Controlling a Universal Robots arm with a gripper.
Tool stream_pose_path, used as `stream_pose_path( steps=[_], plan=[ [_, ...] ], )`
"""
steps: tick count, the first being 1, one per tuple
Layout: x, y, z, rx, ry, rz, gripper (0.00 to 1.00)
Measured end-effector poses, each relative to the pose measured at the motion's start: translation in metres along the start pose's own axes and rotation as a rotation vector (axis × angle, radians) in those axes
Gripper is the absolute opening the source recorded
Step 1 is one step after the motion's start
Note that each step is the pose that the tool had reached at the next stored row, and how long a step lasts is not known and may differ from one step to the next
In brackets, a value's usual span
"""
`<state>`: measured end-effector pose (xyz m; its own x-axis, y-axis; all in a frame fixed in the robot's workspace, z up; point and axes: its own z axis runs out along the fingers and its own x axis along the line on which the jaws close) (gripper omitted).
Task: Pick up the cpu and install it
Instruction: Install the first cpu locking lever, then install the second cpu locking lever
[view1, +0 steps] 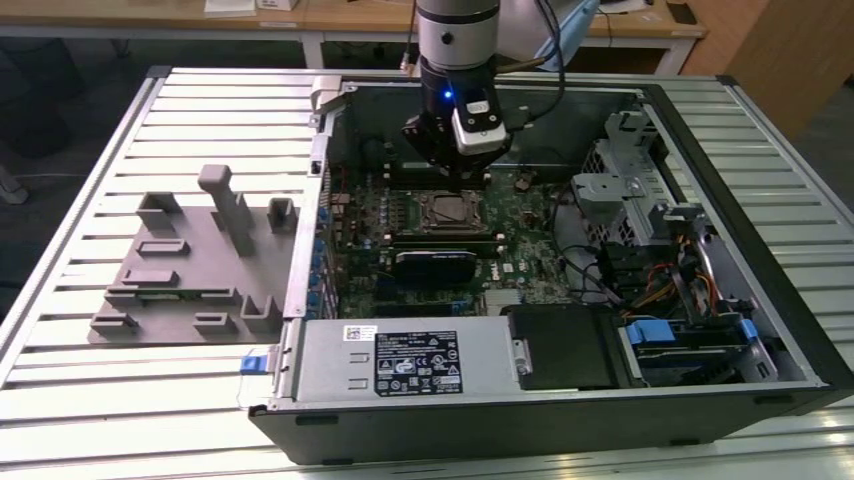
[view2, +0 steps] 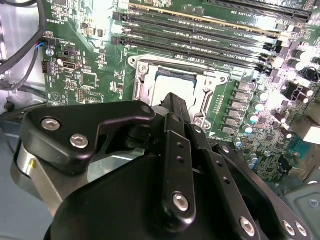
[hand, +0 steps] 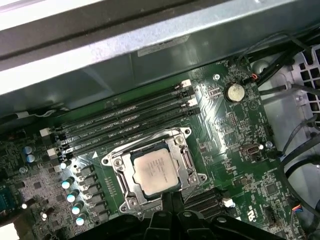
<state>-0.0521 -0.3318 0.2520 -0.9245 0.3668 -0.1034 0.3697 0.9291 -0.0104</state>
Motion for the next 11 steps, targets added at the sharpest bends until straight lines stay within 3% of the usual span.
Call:
stream_pose_path(
  steps=[11],
  plan=[
    [0.0002,0.0005,-0.0001,0.0,0.0,0.0,0.11]
  ],
)
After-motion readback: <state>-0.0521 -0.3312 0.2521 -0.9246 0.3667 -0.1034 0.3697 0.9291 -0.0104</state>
